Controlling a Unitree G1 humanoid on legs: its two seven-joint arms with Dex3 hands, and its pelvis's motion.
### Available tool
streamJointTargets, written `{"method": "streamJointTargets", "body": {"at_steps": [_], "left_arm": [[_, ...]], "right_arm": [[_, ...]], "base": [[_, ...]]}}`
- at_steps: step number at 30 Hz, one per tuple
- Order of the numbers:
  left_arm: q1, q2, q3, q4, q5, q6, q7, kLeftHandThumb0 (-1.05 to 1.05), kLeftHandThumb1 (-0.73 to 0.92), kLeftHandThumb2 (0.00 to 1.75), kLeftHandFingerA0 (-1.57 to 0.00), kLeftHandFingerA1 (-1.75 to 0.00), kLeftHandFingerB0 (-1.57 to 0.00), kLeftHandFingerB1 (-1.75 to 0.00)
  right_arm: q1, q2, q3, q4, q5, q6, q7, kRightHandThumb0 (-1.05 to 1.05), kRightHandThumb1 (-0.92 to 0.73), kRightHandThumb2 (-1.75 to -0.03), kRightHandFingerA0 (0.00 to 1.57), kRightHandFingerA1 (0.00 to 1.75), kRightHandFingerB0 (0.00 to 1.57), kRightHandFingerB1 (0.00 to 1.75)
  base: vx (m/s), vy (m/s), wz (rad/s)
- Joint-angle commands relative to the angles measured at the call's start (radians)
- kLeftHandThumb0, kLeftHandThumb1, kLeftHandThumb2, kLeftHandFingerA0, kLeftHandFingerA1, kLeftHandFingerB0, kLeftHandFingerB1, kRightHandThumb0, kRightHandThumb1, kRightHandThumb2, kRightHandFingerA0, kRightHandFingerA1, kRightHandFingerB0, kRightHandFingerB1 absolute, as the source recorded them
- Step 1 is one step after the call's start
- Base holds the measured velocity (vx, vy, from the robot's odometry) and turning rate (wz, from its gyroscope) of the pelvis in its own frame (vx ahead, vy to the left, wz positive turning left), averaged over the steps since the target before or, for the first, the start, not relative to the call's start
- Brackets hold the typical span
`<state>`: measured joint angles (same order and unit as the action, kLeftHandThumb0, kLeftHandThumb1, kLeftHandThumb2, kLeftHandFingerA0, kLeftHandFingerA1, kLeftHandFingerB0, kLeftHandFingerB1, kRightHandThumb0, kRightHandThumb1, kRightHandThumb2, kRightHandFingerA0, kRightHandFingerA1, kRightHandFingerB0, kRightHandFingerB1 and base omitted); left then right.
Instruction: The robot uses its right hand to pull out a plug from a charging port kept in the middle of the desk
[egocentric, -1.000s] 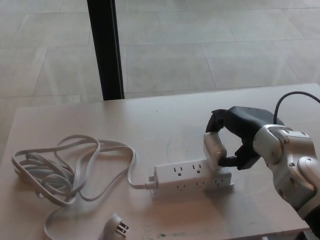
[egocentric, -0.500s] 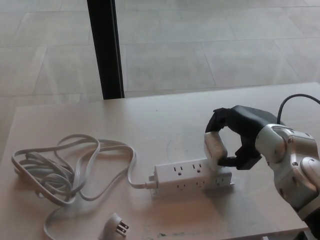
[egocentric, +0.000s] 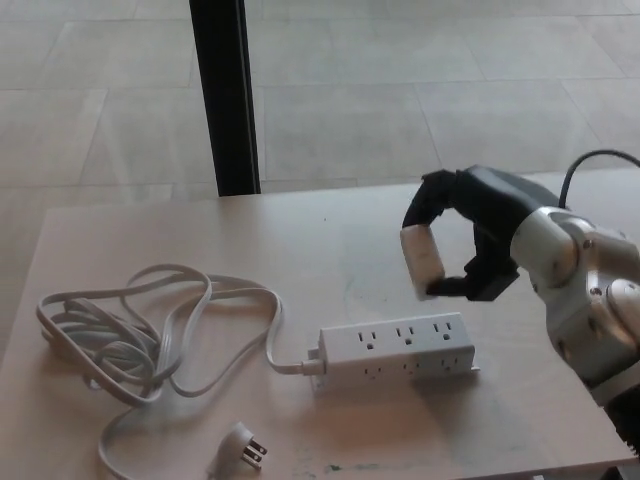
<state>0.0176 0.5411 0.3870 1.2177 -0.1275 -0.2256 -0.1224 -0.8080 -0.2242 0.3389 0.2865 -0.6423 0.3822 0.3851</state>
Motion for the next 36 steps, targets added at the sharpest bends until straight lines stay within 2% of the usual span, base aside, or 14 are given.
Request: {"method": "streamJointTargets", "body": {"at_steps": [1, 2, 6, 11, 12, 15, 17, 18, 19, 20, 21, 24, 28, 36], "left_arm": [[0.007, 0.011, 0.006, -0.002, -0.008, -0.025, -0.001, -0.90, 0.79, 0.93, -0.74, -0.58, -0.57, -0.48], [0.011, 0.013, 0.010, 0.000, -0.011, -0.025, -0.003, -0.84, 0.92, 0.77, -0.76, -0.54, -0.62, -0.41], [0.016, 0.008, 0.022, 0.000, -0.021, -0.020, -0.006, -0.84, 0.92, 0.77, -0.78, -0.55, -0.63, -0.42], [0.014, 0.006, 0.035, 0.000, -0.030, -0.021, -0.020, -0.85, 0.92, 0.76, -0.76, -0.54, -0.62, -0.42], [0.012, 0.008, 0.031, 0.003, -0.024, -0.019, -0.015, -0.87, 0.92, 0.79, -0.73, -0.52, -0.58, -0.42], [0.009, 0.010, 0.024, 0.007, -0.014, -0.018, -0.005, -0.93, 0.79, 0.93, -0.75, -0.58, -0.58, -0.48], [0.014, 0.011, 0.026, 0.001, -0.018, -0.023, -0.011, -0.85, 0.92, 0.77, -0.74, -0.53, -0.60, -0.42], [0.011, 0.010, 0.027, 0.002, -0.019, -0.022, -0.013, -0.86, 0.92, 0.77, -0.75, -0.51, -0.61, -0.41], [0.009, 0.010, 0.027, 0.003, -0.019, -0.020, -0.013, -0.87, 0.92, 0.78, -0.73, -0.52, -0.58, -0.42], [0.007, 0.011, 0.024, 0.004, -0.015, -0.021, -0.005, -0.88, 0.92, 0.79, -0.74, -0.52, -0.59, -0.42], [0.006, 0.011, 0.022, 0.004, -0.013, -0.021, -0.001, -0.88, 0.92, 0.79, -0.74, -0.52, -0.59, -0.42], [0.004, 0.007, 0.034, 0.003, -0.026, -0.023, -0.014, -0.93, 0.78, 0.94, -0.73, -0.59, -0.59, -0.49], [0.009, 0.008, 0.039, -0.001, -0.031, -0.027, -0.015, -0.84, 0.92, 0.76, -0.75, -0.54, -0.62, -0.43], [0.003, 0.005, 0.043, 0.005, -0.031, -0.022, -0.012, -0.92, 0.79, 0.93, -0.76, -0.61, -0.59, -0.49]], "right_arm": [[-0.070, -0.042, -0.039, 0.020, 0.038, -0.020, 0.003, -0.30, -0.57, -0.89, 0.90, 1.75, 0.82, 1.02], [-0.074, -0.047, -0.042, 0.013, 0.040, -0.018, 0.009, -0.31, -0.51, -1.03, 0.90, 1.75, 0.79, 1.36], [-0.054, -0.078, -0.076, -0.023, 0.059, -0.033, -0.012, -0.31, -0.50, -0.98, 0.90, 1.75, 0.75, 1.57], [-0.035, -0.125, -0.081, -0.043, 0.038, 0.005, 0.005, -0.31, -0.50, -1.07, 0.88, 1.75, 0.76, 1.53], [-0.034, -0.144, -0.073, -0.044, 0.028, 0.013, 0.023, -0.30, -0.57, -0.92, 0.89, 1.75, 0.78, 0.98], [0.026, -0.223, -0.064, -0.023, 0.021, -0.082, -0.008, -0.32, -0.52, -0.90, 0.94, 1.72, 0.79, 1.42], [0.061, -0.276, -0.024, -0.011, -0.027, -0.119, -0.030, -0.36, -0.60, -0.81, 0.92, 1.69, 0.76, 0.70], [0.075, -0.289, -0.019, -0.005, -0.028, -0.130, -0.039, -0.38, -0.48, -1.00, 1.17, 1.30, 0.76, 0.75], [0.102, -0.303, -0.016, 0.017, -0.024, -0.165, -0.075, -0.32, -0.56, -0.80, 0.89, 1.73, 0.84, 0.95], [0.127, -0.327, 0.013, 0.033, -0.054, -0.189, -0.096, -0.40, -0.62, -0.80, 0.91, 1.75, 0.78, 1.43], [0.137, -0.339, 0.026, 0.041, -0.066, -0.201, -0.105, -0.40, -0.62, -0.80, 0.91, 1.75, 0.78, 1.43], [0.177, -0.367, 0.078, 0.057, -0.109, -0.216, -0.128, -0.35, -0.64, -0.76, 0.87, 1.70, 0.73, 0.70], [0.199, -0.390, 0.170, 0.120, -0.187, -0.260, -0.186, -0.40, -0.68, -0.73, 0.87, 1.58, 0.77, 0.61], [0.182, -0.380, 0.266, 0.189, -0.254, -0.318, -0.261, -0.38, -0.58, -0.75, 0.87, 1.75, 0.77, 1.41]], "base": [[0.00, 0.000, 0.00], [0.00, 0.000, 0.00], [0.00, 0.000, 0.00], [0.00, 0.000, 0.00], [0.00, 0.000, 0.00], [0.00, 0.000, 0.00], [0.00, 0.000, 0.00], [0.00, 0.000, 0.00], [0.00, 0.000, 0.00], [0.00, 0.000, 0.00], [0.00, 0.000, 0.00], [0.00, 0.000, 0.00], [0.00, 0.000, 0.00], [0.00, 0.000, 0.00]]}}
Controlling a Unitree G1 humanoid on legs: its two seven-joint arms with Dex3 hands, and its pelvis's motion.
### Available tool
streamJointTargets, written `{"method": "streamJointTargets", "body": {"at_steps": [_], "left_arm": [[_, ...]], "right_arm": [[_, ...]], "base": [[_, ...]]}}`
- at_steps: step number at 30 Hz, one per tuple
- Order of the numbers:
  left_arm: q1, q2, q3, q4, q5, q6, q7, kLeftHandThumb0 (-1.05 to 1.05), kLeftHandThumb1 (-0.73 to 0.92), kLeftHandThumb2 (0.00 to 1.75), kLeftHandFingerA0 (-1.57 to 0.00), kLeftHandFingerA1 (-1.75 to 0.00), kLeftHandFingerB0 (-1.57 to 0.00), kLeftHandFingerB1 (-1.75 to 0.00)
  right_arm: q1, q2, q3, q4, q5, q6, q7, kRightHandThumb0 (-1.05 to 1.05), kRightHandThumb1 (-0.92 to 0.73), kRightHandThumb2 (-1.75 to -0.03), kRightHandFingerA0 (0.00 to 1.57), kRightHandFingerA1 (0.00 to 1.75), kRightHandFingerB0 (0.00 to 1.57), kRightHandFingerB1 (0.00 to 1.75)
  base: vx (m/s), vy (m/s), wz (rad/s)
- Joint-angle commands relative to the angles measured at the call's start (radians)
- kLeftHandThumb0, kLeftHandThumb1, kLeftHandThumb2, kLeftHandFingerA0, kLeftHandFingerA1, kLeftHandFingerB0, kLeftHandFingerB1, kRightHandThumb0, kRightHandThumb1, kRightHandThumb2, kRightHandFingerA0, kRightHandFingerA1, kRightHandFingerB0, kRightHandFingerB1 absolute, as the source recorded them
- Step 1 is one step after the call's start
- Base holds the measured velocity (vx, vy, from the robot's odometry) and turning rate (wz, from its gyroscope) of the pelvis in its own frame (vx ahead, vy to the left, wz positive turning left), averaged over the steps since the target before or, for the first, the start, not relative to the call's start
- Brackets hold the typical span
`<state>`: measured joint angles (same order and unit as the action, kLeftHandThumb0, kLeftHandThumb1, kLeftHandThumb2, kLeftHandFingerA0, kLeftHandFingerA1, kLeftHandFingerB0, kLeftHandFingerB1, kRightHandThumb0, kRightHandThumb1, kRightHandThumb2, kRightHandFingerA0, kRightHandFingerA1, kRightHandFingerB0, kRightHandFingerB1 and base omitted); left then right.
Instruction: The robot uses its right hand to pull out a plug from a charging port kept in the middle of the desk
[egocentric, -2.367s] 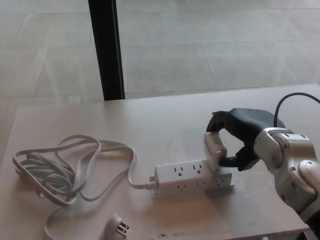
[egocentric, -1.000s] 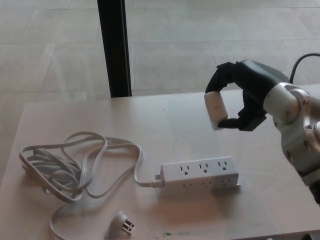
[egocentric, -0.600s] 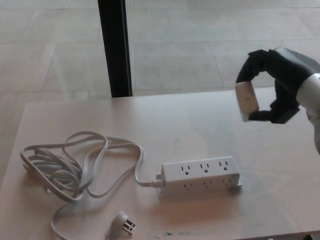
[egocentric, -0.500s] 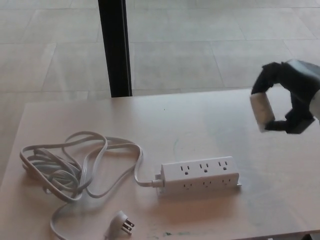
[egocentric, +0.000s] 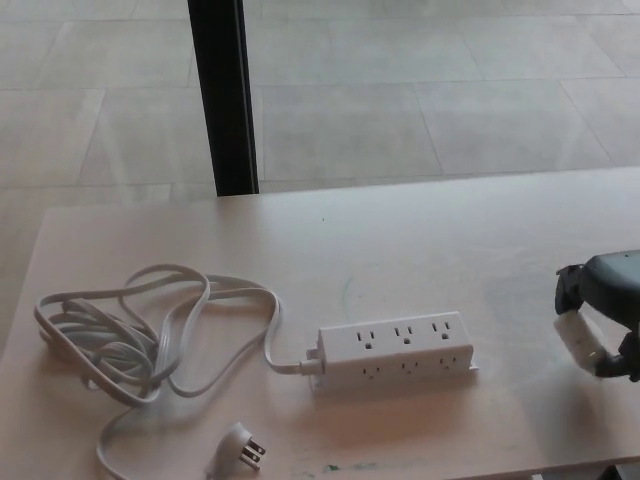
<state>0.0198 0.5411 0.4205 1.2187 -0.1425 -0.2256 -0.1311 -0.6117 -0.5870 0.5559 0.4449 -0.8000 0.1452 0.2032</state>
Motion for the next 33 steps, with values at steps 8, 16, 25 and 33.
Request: {"method": "streamJointTargets", "body": {"at_steps": [8, 16, 25, 33], "left_arm": [[0.000, 0.006, 0.012, 0.001, -0.016, -0.014, -0.006, -0.86, 0.92, 0.76, -0.78, -0.55, -0.64, -0.43], [0.009, 0.004, 0.015, 0.003, -0.015, -0.026, -0.006, -0.86, 0.92, 0.76, -0.77, -0.54, -0.63, -0.42], [0.013, 0.001, 0.022, 0.003, -0.024, -0.019, -0.009, -0.87, 0.92, 0.76, -0.76, -0.54, -0.64, -0.43], [0.019, 0.009, 0.027, 0.006, -0.025, -0.013, -0.007, -0.86, 0.92, 0.76, -0.79, -0.56, -0.64, -0.42]], "right_arm": [[-0.070, -0.010, 0.123, 0.021, -0.162, -0.074, 0.011, -0.37, -0.54, -0.61, 0.80, 1.61, 0.64, 0.77], [-0.115, -0.006, 0.069, -0.039, -0.095, 0.025, 0.274, -0.89, -0.36, -0.82, 0.91, 1.43, 0.00, 0.12], [-0.125, -0.062, -0.195, -0.106, 0.146, 0.105, 0.455, -0.93, -0.44, -0.85, 0.79, 1.13, 0.02, 0.19], [0.127, -0.216, -0.618, -0.254, 0.322, 0.077, 0.389, -0.73, -0.58, -0.64, 0.91, 1.54, 0.38, 0.37]], "base": [[0.00, 0.000, 0.00], [0.00, 0.000, 0.00], [0.00, 0.000, 0.00], [0.00, 0.000, 0.00]]}}
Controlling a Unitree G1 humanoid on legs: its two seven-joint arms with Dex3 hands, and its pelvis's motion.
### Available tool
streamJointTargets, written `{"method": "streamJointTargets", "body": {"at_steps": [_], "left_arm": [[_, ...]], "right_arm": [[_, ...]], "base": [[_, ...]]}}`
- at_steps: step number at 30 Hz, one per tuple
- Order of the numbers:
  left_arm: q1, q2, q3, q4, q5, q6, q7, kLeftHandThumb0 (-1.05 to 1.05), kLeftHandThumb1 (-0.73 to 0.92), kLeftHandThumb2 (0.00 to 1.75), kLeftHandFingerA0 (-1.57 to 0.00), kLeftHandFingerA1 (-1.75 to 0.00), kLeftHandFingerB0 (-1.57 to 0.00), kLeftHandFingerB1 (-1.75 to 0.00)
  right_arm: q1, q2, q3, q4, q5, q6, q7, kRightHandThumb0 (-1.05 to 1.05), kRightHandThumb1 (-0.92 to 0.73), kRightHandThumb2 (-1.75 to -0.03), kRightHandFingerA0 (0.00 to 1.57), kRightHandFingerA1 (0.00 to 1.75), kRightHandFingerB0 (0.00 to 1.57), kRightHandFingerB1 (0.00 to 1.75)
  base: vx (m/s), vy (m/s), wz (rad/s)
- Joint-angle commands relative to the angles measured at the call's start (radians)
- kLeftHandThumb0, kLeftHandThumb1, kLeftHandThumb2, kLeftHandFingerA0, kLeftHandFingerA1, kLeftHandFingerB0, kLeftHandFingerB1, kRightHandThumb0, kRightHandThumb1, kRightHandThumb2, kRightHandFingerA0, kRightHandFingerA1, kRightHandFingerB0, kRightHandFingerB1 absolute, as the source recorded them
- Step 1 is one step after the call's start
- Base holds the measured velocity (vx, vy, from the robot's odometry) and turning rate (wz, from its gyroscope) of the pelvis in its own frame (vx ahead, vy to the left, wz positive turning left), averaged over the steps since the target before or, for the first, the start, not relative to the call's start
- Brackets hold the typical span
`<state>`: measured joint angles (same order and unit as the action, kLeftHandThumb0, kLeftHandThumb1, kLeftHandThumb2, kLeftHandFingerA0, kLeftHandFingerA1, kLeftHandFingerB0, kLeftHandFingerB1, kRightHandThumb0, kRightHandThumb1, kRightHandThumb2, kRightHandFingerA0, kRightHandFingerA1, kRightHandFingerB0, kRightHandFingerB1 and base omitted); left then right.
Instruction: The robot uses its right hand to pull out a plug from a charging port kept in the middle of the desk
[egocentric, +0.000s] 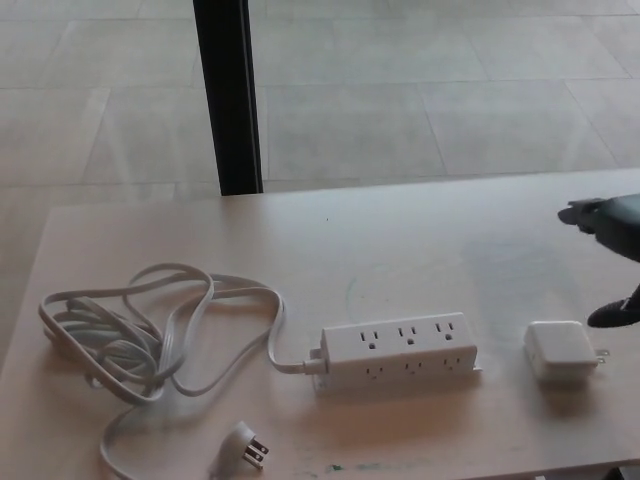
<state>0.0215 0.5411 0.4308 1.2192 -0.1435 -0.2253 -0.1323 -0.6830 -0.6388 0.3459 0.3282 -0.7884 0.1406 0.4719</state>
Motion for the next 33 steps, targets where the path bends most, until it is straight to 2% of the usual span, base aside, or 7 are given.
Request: {"method": "streamJointTargets", "body": {"at_steps": [1, 10, 14, 24, 27, 28, 33], "left_arm": [[0.018, 0.010, 0.013, 0.007, -0.020, -0.018, -0.005, -0.86, 0.92, 0.77, -0.79, -0.56, -0.64, -0.43], [0.012, 0.012, 0.014, 0.013, -0.020, -0.016, -0.010, -0.86, 0.92, 0.75, -0.77, -0.54, -0.64, -0.43], [0.014, 0.013, 0.020, 0.008, -0.027, -0.010, -0.009, -0.92, 0.78, 0.93, -0.74, -0.58, -0.59, -0.48], [0.033, 0.004, 0.031, 0.012, -0.039, -0.015, -0.019, -0.86, 0.92, 0.75, -0.75, -0.53, -0.62, -0.42], [0.037, 0.000, 0.032, 0.017, -0.038, -0.019, -0.012, -0.86, 0.92, 0.74, -0.75, -0.52, -0.64, -0.42], [0.036, 0.000, 0.029, 0.018, -0.035, -0.019, -0.007, -0.88, 0.92, 0.74, -0.76, -0.54, -0.64, -0.43], [0.038, -0.006, 0.032, 0.012, -0.038, -0.021, -0.007, -0.86, 0.92, 0.76, -0.77, -0.57, -0.63, -0.44]], "right_arm": [[0.277, -0.193, -0.519, -0.158, 0.322, 0.077, 0.101, -0.74, -0.54, -0.94, 0.73, 1.21, 0.34, 0.48], [0.596, -0.215, -1.141, 0.104, 0.495, -0.088, -0.101, -0.94, -0.61, -1.05, 0.55, 1.14, 0.40, 0.62], [0.661, -0.140, -1.404, 0.237, 0.596, 0.009, -0.275, -0.68, -0.39, -1.00, 1.57, 1.54, 0.38, 0.74], [0.799, 0.033, -1.532, 0.573, 0.800, -0.117, -0.537, -0.88, -0.63, -1.01, 1.42, 1.49, 0.42, 0.86], [0.779, 0.076, -1.545, 0.657, 0.842, -0.087, -0.582, -0.88, -0.82, -0.69, 1.38, 1.64, 0.85, 1.57], [0.776, 0.085, -1.544, 0.650, 0.831, -0.055, -0.593, -0.92, -0.89, -0.62, 1.32, 1.58, 0.16, 1.25], [0.735, 0.092, -1.594, 0.666, 0.850, 0.031, -0.611, -0.83, -0.86, -0.72, 1.19, 1.72, 0.33, 0.97]], "base": [[0.00, 0.000, 0.00], [0.00, 0.000, 0.00], [0.00, 0.000, 0.00], [0.00, 0.000, 0.00], [0.00, 0.000, 0.00], [0.00, 0.000, 0.00], [0.00, 0.000, 0.00]]}}
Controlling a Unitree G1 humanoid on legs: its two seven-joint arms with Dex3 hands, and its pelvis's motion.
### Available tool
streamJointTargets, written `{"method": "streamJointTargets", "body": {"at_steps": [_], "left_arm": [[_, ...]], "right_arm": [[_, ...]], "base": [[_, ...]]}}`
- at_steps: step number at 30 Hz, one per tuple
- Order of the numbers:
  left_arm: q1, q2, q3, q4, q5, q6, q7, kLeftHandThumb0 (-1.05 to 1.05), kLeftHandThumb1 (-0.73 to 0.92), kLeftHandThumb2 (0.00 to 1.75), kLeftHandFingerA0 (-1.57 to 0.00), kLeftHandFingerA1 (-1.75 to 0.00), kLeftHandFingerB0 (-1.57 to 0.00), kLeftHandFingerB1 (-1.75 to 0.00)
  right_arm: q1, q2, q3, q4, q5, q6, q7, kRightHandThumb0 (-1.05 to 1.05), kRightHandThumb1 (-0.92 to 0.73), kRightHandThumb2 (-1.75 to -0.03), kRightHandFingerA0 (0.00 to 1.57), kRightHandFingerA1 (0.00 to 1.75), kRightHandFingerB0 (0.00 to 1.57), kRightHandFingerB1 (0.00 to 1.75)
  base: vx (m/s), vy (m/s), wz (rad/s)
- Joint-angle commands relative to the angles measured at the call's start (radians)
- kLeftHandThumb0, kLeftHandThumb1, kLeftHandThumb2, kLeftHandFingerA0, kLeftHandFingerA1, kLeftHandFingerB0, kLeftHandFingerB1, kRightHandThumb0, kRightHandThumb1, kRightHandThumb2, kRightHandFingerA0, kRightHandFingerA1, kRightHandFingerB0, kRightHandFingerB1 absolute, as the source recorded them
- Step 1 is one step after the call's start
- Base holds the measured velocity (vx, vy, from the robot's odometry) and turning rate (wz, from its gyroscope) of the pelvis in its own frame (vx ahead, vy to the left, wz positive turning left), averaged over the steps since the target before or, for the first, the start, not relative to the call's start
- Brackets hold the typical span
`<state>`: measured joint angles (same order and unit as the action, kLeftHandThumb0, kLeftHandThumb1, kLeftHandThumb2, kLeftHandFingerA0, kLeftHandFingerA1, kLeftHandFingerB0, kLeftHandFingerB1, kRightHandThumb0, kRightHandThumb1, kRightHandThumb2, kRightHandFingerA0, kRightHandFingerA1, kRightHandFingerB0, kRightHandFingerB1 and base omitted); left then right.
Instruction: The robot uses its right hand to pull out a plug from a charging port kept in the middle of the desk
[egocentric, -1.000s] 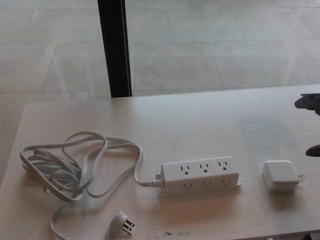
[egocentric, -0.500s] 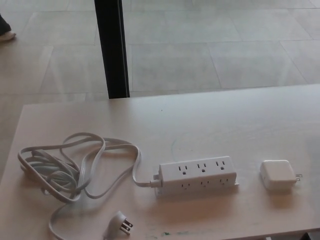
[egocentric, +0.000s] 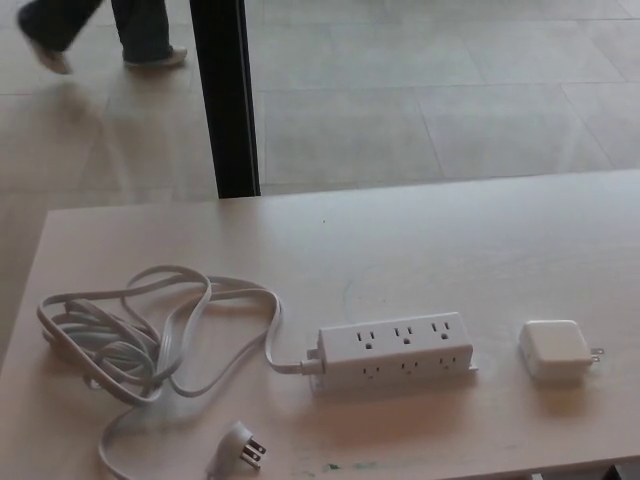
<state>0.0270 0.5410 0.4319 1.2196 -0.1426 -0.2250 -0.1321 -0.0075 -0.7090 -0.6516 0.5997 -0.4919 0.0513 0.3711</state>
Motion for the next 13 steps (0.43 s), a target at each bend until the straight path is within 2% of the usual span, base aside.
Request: {"method": "streamJointTargets", "body": {"at_steps": [1, 2, 3, 4, 5, 6, 7, 8, 9, 10, 11, 13], "left_arm": [[0.034, -0.005, 0.027, 0.012, -0.035, -0.022, -0.006, -0.86, 0.92, 0.76, -0.77, -0.57, -0.63, -0.44], [0.034, -0.005, 0.026, 0.012, -0.034, -0.023, -0.006, -0.86, 0.92, 0.76, -0.77, -0.57, -0.63, -0.44], [0.034, -0.004, 0.024, 0.012, -0.030, -0.016, 0.006, -0.87, 0.92, 0.75, -0.80, -0.57, -0.66, -0.44], [0.034, -0.003, 0.023, 0.012, -0.028, -0.015, 0.010, -0.86, 0.92, 0.76, -0.80, -0.57, -0.66, -0.44], [0.033, -0.001, 0.021, 0.015, -0.025, -0.015, 0.014, -0.86, 0.92, 0.76, -0.79, -0.59, -0.65, -0.44], [0.031, 0.000, 0.014, 0.021, -0.016, -0.014, 0.023, -0.86, 0.92, 0.76, -0.81, -0.59, -0.66, -0.45], [0.029, 0.000, 0.008, 0.023, -0.008, -0.011, 0.035, -0.86, 0.92, 0.76, -0.81, -0.59, -0.66, -0.45], [0.032, 0.001, 0.003, 0.018, -0.002, -0.011, 0.044, -0.82, 0.78, 1.15, -0.76, -0.65, -0.62, -0.57], [0.025, -0.001, 0.014, 0.019, -0.015, 0.002, 0.044, -0.88, 0.92, 0.78, -0.80, -0.61, -0.65, -0.45], [0.020, -0.001, 0.018, 0.019, -0.020, 0.008, 0.046, -0.85, 0.92, 0.75, -0.80, -0.61, -0.69, -0.47], [0.017, -0.002, 0.025, 0.018, -0.027, 0.016, 0.050, -0.83, 0.92, 0.73, -0.78, -0.59, -0.67, -0.45], [0.015, -0.002, 0.032, 0.018, -0.035, 0.025, 0.053, -0.83, 0.92, 0.73, -0.78, -0.59, -0.67, -0.45]], "right_arm": [[0.058, 0.163, -0.599, 0.400, 0.553, 0.118, -0.510, -0.83, -0.86, -0.72, 1.19, 1.72, 0.33, 0.97], [0.056, 0.162, -0.603, 0.407, 0.551, 0.115, -0.510, -0.83, -0.86, -0.72, 1.19, 1.72, 0.33, 0.97], [0.055, 0.173, -0.609, 0.408, 0.561, 0.099, -0.492, -0.82, -0.86, -0.66, 1.21, 1.70, 0.80, 1.30], [0.053, 0.177, -0.609, 0.413, 0.561, 0.095, -0.484, -0.83, -0.84, -0.68, 1.21, 1.73, 0.87, 1.21], [0.048, 0.183, -0.608, 0.419, 0.558, 0.090, -0.476, -0.82, -0.84, -0.65, 1.25, 1.61, 0.95, 1.20], [0.042, 0.195, -0.615, 0.420, 0.573, 0.075, -0.444, -0.79, -0.82, -0.65, 1.08, 1.35, 0.45, 0.94], [0.038, 0.204, -0.627, 0.428, 0.594, 0.061, -0.401, -0.79, -0.82, -0.65, 1.08, 1.35, 0.45, 0.94], [0.038, 0.214, -0.621, 0.428, 0.591, 0.042, -0.387, -0.82, -0.58, -1.02, 1.08, 1.09, 0.44, 0.82], [0.037, 0.232, -0.606, 0.418, 0.580, 0.026, -0.358, -0.82, -0.79, -0.63, 1.06, 0.97, 0.41, 0.90], [0.037, 0.239, -0.594, 0.418, 0.570, 0.010, -0.342, -0.84, -0.75, -0.63, 1.04, 0.89, 0.39, 0.86], [0.037, 0.252, -0.582, 0.408, 0.563, 0.003, -0.322, -0.84, -0.51, -0.98, 1.01, 0.92, 0.38, 0.78], [0.037, 0.267, -0.573, 0.394, 0.557, 0.002, -0.301, -0.84, -0.51, -0.98, 1.01, 0.92, 0.38, 0.78]], "base": [[0.00, 0.000, 0.00], [0.00, 0.000, 0.00], [0.00, 0.000, 0.00], [0.00, 0.000, 0.00], [0.00, 0.000, 0.00], [0.00, 0.000, 0.00], [0.00, 0.000, 0.00], [0.00, 0.000, 0.00], [0.00, 0.000, 0.00], [0.00, 0.000, 0.00], [0.00, 0.000, 0.00], [0.00, 0.000, 0.00]]}}
